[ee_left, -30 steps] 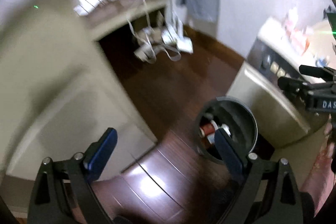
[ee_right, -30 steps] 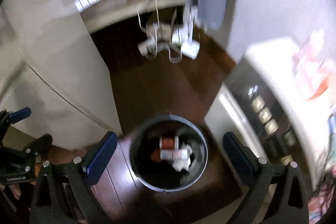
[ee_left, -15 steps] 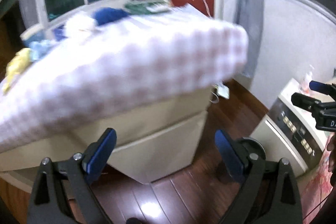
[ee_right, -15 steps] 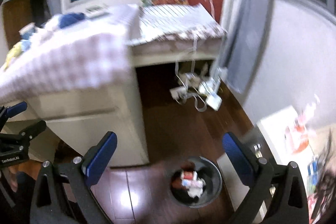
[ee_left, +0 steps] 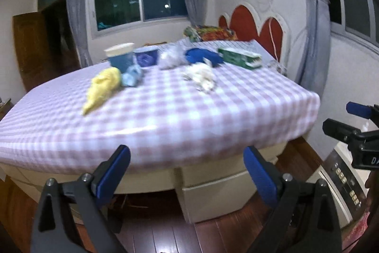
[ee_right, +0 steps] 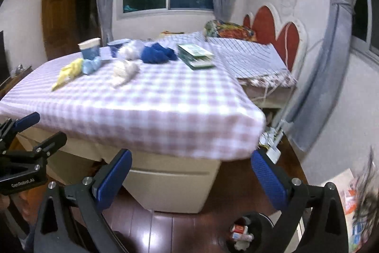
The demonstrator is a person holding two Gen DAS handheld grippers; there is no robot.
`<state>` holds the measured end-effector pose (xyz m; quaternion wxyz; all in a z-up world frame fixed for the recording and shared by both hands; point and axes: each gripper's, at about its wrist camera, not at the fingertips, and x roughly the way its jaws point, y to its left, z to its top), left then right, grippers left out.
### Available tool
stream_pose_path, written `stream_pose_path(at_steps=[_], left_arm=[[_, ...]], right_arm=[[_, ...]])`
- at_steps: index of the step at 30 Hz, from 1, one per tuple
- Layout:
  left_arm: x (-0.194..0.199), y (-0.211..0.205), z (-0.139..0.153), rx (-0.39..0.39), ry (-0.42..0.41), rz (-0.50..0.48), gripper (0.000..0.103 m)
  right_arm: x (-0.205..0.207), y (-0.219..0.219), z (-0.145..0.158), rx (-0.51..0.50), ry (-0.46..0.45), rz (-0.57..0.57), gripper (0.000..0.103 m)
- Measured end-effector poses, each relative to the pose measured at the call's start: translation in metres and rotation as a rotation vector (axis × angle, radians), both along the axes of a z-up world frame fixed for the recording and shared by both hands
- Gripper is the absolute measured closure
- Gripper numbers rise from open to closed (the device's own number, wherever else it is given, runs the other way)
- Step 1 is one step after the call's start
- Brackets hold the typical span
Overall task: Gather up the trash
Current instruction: 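Move both open tools back toward the remaining items on the bed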
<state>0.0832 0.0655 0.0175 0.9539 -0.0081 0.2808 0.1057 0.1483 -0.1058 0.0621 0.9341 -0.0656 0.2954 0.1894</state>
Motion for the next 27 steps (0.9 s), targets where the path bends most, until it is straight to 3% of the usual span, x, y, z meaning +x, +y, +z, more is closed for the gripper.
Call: stream_pose_path(at_steps=[8, 15, 27], left_arm=[[-0.008, 0.055, 0.013, -0.044, -0.055, 0.055, 0.005], [-0.001, 0.1, 0.009, -0.03, -0.038, 0.119, 0.006], [0.069, 0.161, 0.01, -0.052, 0.022, 0.138, 0.016]], right_arm=[[0.01, 0.047, 0.021, 0.013, -0.006, 0.054, 0.001], [0.03, 0.103, 0.032, 0.044, 0.005, 0.146, 0.001], [0.104, 0.171, 0.019, -0.041, 0.063, 0.136, 0.002]])
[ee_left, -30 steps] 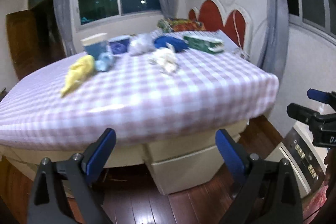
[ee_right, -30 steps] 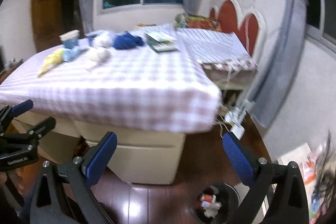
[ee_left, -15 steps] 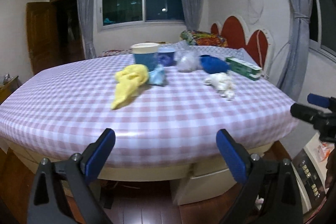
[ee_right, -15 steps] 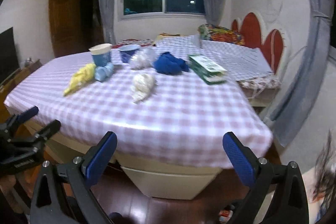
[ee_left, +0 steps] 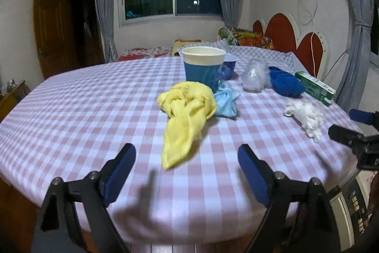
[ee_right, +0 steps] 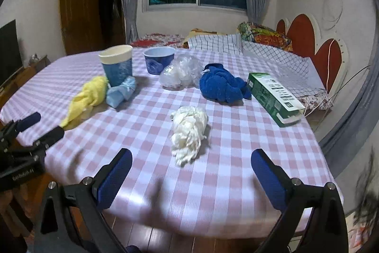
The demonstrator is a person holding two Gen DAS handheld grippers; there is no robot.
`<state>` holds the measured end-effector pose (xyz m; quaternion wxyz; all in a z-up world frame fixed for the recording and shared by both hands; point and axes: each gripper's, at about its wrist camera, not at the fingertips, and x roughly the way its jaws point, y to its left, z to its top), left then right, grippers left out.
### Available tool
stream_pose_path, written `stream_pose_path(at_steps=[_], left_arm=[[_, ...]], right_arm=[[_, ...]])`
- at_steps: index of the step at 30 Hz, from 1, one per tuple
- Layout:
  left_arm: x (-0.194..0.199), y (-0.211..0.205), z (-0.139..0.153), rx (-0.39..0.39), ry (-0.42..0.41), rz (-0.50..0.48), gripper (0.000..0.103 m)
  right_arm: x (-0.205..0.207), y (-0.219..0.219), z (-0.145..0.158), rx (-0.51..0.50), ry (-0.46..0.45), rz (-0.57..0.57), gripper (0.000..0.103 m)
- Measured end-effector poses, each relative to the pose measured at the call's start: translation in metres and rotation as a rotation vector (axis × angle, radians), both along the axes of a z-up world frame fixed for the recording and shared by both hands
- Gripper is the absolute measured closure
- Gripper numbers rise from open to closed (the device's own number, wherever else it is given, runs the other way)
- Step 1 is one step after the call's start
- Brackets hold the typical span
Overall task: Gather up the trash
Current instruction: 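Move both open tools back toward the remaining items on the bed, then grasp the yellow cloth with the left tool while the right tool grasps the white tissues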
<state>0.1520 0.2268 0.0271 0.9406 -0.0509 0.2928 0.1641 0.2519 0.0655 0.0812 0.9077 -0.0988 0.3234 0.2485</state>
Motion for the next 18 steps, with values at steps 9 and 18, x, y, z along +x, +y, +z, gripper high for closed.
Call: stream_pose_path(at_steps=[9, 18], left_arm=[[0.043, 0.024, -0.011, -0.061, 0.068, 0.006, 0.018], [0.074, 0.033, -0.017, -0.067, 0.138, 0.001, 0.039]], right_arm=[[0.039, 0.012, -0.023, -0.009, 0.072, -0.007, 0.018], [0.05, 0.018, -0.03, -0.002, 0.098, 0.014, 0.043]])
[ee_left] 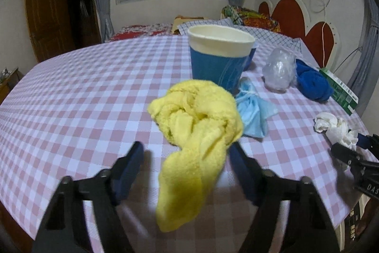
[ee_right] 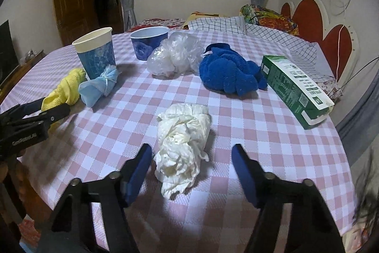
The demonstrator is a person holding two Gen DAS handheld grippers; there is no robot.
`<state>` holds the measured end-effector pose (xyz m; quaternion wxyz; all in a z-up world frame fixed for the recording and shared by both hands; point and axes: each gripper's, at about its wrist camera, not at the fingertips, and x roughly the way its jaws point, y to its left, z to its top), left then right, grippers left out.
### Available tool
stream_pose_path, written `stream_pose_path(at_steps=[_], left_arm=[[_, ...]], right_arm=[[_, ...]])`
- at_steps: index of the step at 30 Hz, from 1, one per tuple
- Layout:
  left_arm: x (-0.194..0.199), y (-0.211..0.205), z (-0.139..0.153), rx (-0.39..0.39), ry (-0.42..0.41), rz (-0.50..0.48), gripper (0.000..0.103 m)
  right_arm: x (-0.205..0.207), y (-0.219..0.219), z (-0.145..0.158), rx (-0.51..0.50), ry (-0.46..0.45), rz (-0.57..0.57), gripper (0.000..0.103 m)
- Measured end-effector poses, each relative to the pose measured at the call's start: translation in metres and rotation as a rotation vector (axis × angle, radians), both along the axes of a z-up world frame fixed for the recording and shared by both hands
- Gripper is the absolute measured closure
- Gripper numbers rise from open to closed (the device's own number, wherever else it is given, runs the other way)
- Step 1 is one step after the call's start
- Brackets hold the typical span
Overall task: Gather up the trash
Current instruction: 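Grasp the yellow cloth with the left tool while the right tool grasps the white tissues, then carry the yellow cloth and white tissues over the black trash bin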
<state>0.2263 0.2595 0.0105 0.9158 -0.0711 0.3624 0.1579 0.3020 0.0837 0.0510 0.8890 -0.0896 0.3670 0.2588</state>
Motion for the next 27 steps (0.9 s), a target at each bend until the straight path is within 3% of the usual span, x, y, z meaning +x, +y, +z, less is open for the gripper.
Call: stream_pose_path(at_steps=[4, 6, 15, 27], left_arm=[[0.0, -0.002, 0.0, 0.004, -0.01, -0.007, 0.056], [-0.001, -0.002, 0.0, -0.003, -0.02, -0.017, 0.087], [-0.037, -0.013, 0.012, 0.039, -0.117, -0.023, 0.093], [-0.074, -0.065, 0.016, 0.055, -0.152, -0.1, 0.095]], right_arm=[[0.001, 0.001, -0.002, 0.008, 0.004, 0.011, 0.053], [0.0, 0.001, -0.002, 0.013, 0.004, 0.017, 0.067], [-0.014, -0.019, 0.005, 0.055, -0.023, 0.002, 0.071], [-0.053, -0.054, 0.018, 0.061, -0.081, -0.026, 0.071]])
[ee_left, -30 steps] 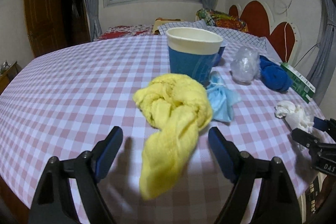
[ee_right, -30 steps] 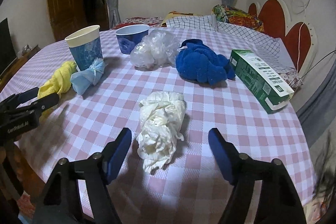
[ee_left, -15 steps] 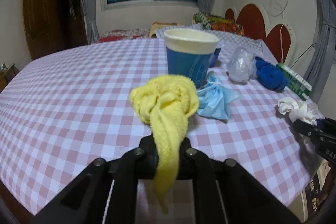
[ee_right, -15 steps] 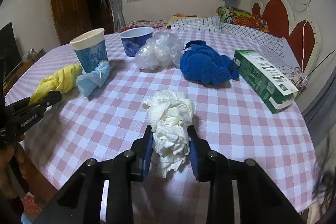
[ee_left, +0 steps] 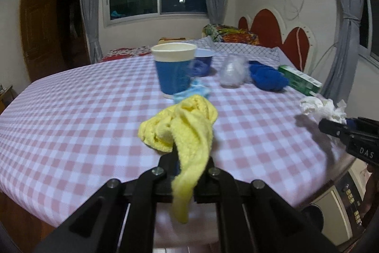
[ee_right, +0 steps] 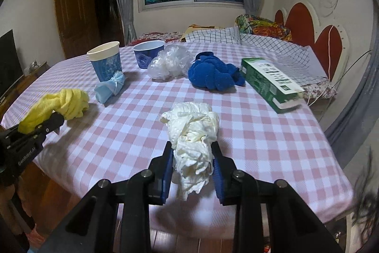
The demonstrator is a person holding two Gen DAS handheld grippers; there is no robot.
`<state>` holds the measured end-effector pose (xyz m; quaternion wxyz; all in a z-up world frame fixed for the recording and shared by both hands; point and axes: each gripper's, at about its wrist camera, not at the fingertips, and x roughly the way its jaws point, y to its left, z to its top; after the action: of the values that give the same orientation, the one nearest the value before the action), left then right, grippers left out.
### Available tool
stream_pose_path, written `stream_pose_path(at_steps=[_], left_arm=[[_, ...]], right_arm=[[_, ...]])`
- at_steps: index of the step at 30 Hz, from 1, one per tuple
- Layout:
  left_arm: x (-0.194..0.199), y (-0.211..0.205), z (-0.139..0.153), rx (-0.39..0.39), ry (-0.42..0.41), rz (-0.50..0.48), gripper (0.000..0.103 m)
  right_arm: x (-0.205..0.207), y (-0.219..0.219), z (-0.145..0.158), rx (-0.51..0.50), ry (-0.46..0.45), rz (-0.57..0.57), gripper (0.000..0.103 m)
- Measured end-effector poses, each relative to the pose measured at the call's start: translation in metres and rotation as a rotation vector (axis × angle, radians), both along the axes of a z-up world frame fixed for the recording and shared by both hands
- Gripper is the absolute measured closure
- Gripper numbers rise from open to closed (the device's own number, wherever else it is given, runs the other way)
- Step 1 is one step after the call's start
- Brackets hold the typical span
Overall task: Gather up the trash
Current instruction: 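Carry the yellow cloth and white tissues over the black trash bin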
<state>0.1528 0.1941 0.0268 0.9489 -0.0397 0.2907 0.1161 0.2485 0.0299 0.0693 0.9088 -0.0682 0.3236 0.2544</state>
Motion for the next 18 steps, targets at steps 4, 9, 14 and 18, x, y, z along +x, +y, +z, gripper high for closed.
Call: stream_pose_path(at_steps=[4, 9, 14, 18], left_arm=[[-0.01, -0.024, 0.003, 0.001, -0.017, -0.031, 0.095], [-0.016, -0.064, 0.005, 0.006, -0.02, -0.099, 0.095], [-0.013, -0.106, 0.004, 0.009, -0.02, -0.176, 0.095], [-0.008, -0.141, -0.001, 0.009, -0.012, -0.237, 0.095]], right_arm=[[-0.018, -0.019, 0.007, -0.003, -0.036, -0.031, 0.071], [-0.039, -0.049, 0.012, -0.001, -0.075, -0.078, 0.071], [-0.052, -0.089, 0.012, 0.005, -0.084, -0.132, 0.071], [-0.056, -0.129, 0.009, 0.01, -0.076, -0.194, 0.071]])
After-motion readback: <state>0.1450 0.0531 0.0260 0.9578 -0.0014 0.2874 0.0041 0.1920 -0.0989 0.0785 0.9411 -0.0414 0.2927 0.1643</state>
